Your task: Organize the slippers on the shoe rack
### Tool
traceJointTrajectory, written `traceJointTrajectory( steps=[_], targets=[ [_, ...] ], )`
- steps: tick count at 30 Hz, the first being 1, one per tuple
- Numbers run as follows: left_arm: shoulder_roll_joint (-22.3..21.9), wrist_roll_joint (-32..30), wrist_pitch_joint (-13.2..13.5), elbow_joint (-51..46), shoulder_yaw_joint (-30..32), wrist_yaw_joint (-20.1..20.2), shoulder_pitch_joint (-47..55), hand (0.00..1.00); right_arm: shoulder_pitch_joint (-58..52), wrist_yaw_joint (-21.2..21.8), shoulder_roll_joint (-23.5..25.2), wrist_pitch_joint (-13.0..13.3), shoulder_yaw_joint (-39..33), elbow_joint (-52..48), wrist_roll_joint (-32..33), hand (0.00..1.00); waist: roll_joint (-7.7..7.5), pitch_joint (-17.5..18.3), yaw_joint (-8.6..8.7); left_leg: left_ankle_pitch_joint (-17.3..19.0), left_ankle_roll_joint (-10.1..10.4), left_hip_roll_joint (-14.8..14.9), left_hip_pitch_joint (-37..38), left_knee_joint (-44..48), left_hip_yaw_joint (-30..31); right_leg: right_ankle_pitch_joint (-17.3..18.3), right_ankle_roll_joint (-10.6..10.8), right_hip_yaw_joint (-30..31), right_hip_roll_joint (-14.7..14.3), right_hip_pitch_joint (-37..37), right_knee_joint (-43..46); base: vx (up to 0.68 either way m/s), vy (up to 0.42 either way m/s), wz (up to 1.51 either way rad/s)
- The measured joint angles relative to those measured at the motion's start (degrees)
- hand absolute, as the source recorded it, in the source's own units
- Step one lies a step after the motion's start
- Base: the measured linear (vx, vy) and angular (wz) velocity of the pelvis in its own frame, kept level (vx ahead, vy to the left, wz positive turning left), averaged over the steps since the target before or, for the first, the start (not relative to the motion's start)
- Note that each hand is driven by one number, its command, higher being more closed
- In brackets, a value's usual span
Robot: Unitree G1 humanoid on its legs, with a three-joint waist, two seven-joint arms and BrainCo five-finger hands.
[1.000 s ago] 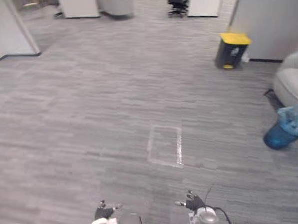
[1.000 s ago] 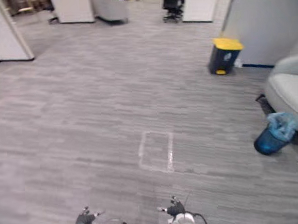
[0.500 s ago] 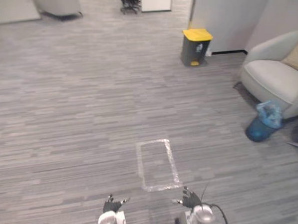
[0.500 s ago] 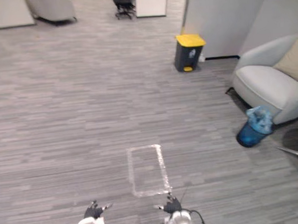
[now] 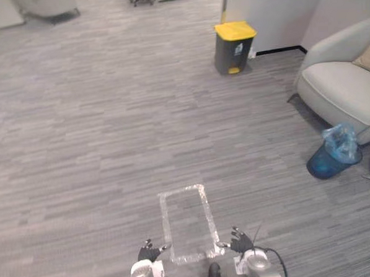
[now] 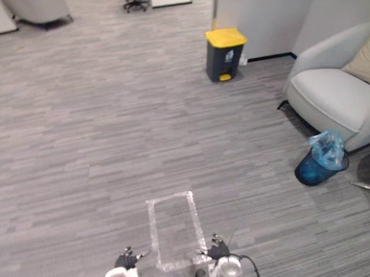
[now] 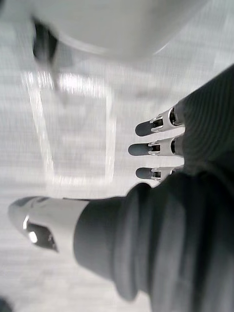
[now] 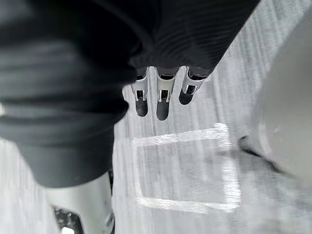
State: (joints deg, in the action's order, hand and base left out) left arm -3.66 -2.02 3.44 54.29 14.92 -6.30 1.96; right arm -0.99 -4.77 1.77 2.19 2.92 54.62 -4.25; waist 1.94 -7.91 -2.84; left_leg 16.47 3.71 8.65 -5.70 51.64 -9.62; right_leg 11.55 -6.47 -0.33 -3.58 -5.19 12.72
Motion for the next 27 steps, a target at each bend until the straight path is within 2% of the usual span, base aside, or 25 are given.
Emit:
traceJointTrajectory(
  steps=[1,3,4,5,6,7,8,10,12,14,16,18,19,20,21,23,24,26,27],
  targets=[
    [-0.2,0.0,0.1,-0.3,0.2,0.0,0.1,0.0,0.0,-0.2,0.0,-0.1,-0.1,0.1,0.2,0.0,-0.13,0.1,-0.5,1.5,-0.7,0.0,-1.6,-4.8,-0.4,0.2,0.3,2.3,0.5,-1.5,-1.1,0.35,0.134,-1.25],
    [-0.4,0.0,0.1,-0.8,0.2,-0.1,-0.1,0.0,0.0,-0.4,0.2,0.0,-0.3,0.1,0.4,0.0,-0.4,0.3,-0.54,1.6,-0.9,-0.5,-4.2,-14.9,1.0,1.0,1.8,4.8,1.7,-3.0,-2.5,0.3,0.181,-0.97],
    [-0.3,0.0,0.1,-0.8,-0.1,-0.2,-0.2,0.0,-0.2,-0.4,0.3,-0.1,-0.5,0.1,0.4,0.0,-0.47,0.4,-0.44,0.3,-1.2,-1.9,-6.0,-23.6,5.1,2.0,3.1,7.0,2.6,-3.8,-3.1,0.36,0.252,-0.78],
    [-0.1,0.1,0.1,-0.8,-0.3,-0.2,-0.2,0.0,-0.2,-0.5,0.2,-0.3,-0.5,0.2,0.4,0.0,-0.58,0.5,-0.5,-1.2,-1.3,-2.9,-6.6,-27.7,8.6,2.8,3.8,8.3,3.1,-4.1,-3.1,0.54,0.419,-0.88],
    [0.0,0.1,0.2,-0.8,-0.4,-0.2,-0.2,0.0,-0.3,-0.5,0.1,-0.5,-0.5,0.3,0.3,0.0,-0.88,0.9,-0.67,-5.8,-0.1,-4.5,-6.8,-31.5,12.6,4.2,5.5,10.5,4.3,-4.1,-2.8,0.42,0.342,-0.89],
    [-0.2,0.1,0.2,-0.8,-0.5,-0.3,-0.1,0.0,-0.3,-0.4,0.1,-0.6,-0.5,0.6,0.2,0.0,-0.59,1.6,-0.93,-9.4,0.3,-5.4,-6.0,-32.0,12.3,5.1,6.6,12.5,5.2,-4.1,-2.2,0.52,0.44,-0.86],
    [0.2,0.2,0.2,-0.7,-0.5,-0.3,-0.1,0.0,-0.1,-0.4,0.1,-0.6,-0.5,0.9,0.2,0.0,-1.25,1.7,-0.92,-8.8,0.3,-5.8,-5.8,-31.5,10.9,5.5,7.3,13.3,5.8,-4.0,-1.8,0.35,0.302,-0.78],
    [1.2,0.4,0.1,-0.4,-0.3,-0.6,-0.3,0.0,-0.6,-0.2,1.2,-0.6,-0.3,0.5,0.1,0.0,-3.63,2.0,-1.13,-6.9,-1.8,-7.3,-3.1,-31.4,5.0,5.3,8.3,15.1,8.7,-1.6,4.5,0.37,0.339,-0.95],
    [1.2,1.0,-0.1,0.6,-0.3,-0.7,-0.7,0.0,-1.4,0.0,1.2,-0.7,-0.4,0.4,-0.1,0.0,-3.11,1.7,-1.3,-6.2,-3.1,-7.2,1.6,-32.8,2.0,4.2,10.3,15.3,8.5,1.7,15.6,0.32,0.3,-0.86],
    [1.2,1.1,-0.1,1.7,-0.3,-0.8,-0.8,0.0,-1.3,0.1,1.2,-0.6,-0.4,0.2,-0.1,0.0,-2.57,1.4,-1.43,-5.4,-4.4,-7.2,6.9,-35.3,-1.1,5.0,10.6,12.4,8.8,4.8,24.5,0.19,0.183,-0.76],
    [1.2,1.1,-0.1,2.5,-0.3,-0.8,-0.9,0.0,-1.3,0.2,1.3,-0.5,-0.4,0.2,-0.2,0.0,-2.28,1.3,-1.31,-5.3,-4.6,-6.9,10.7,-38.5,-2.8,6.2,9.6,6.5,9.6,7.3,27.0,0.12,0.12,-0.55],
    [1.2,1.1,-0.3,2.6,-0.2,-0.7,-0.8,0.0,-1.2,0.2,1.5,-0.5,-0.6,0.3,-0.2,0.0,-2.53,1.4,-0.82,-5.2,-4.5,-5.7,12.5,-41.6,-4.3,6.5,8.9,-1.0,9.4,9.9,23.0,0.05,0.049,-0.3],
    [1.3,1.1,-0.3,2.6,-0.1,-0.6,-0.8,0.0,-1.1,0.2,1.5,-0.5,-0.8,0.3,-0.2,0.0,-2.67,1.5,-0.78,-5.2,-4.5,-5.5,12.9,-42.3,-4.9,6.1,8.7,-2.8,9.4,10.5,20.4,0.07,0.003,-0.36],
    [1.4,1.1,-0.3,2.7,-0.1,-0.5,-0.9,0.0,-1.1,0.2,1.5,-0.5,-1.2,0.4,-0.2,0.0,-2.94,1.6,-0.8,-5.2,-4.1,-5.6,13.2,-43.0,-5.9,2.7,8.2,-5.3,9.4,11.2,14.4,0.1,-0.028,-0.41],
    [1.8,1.0,-0.3,3.3,-0.1,-0.2,-1.0,0.0,-1.1,0.3,1.5,-0.4,-1.4,0.6,-0.2,0.0,-3.66,1.5,-0.78,-5.0,-3.7,-6.5,13.3,-42.9,-6.1,-1.3,7.1,-6.0,9.4,11.2,9.7,0.14,-0.082,-0.51],
    [1.5,1.0,-0.5,4.2,-0.1,0.2,-1.6,0.0,-0.6,0.3,0.6,-0.2,-2.7,1.0,-0.2,0.0,-2.6,1.1,-0.42,-4.9,-3.3,-6.1,13.8,-42.7,-5.9,-1.0,7.1,-5.7,8.6,8.4,6.1,0.11,-0.105,-0.29],
    [0.8,1.0,-0.4,4.4,0.1,0.4,-1.6,0.0,-0.2,0.2,0.2,0.1,-2.8,1.2,-0.2,0.0,-1.47,0.8,0.22,-4.8,-3.1,-5.4,13.8,-42.1,-5.6,-1.5,7.5,-6.0,7.9,7.0,3.8,0.07,-0.096,-0.07],
    [0.1,1.0,-0.4,4.2,1.1,0.4,-1.7,0.0,0.0,0.2,-0.4,0.1,-2.9,1.6,-0.2,0.0,-1.22,0.5,-0.07,-4.0,-1.8,-4.3,13.4,-39.0,-4.8,-1.5,7.5,-5.8,7.1,5.7,2.5,0.05,-0.102,-0.07],
    [-0.1,1.1,-0.4,3.5,2.0,0.4,-1.7,0.0,0.0,0.2,-0.4,0.1,-2.9,2.0,-0.1,0.0,-1.3,0.1,-0.48,-3.1,-0.5,-3.2,12.3,-34.1,-3.9,-1.3,7.3,-5.4,6.5,4.7,1.6,0.03,-0.131,-0.18]
  ],
)
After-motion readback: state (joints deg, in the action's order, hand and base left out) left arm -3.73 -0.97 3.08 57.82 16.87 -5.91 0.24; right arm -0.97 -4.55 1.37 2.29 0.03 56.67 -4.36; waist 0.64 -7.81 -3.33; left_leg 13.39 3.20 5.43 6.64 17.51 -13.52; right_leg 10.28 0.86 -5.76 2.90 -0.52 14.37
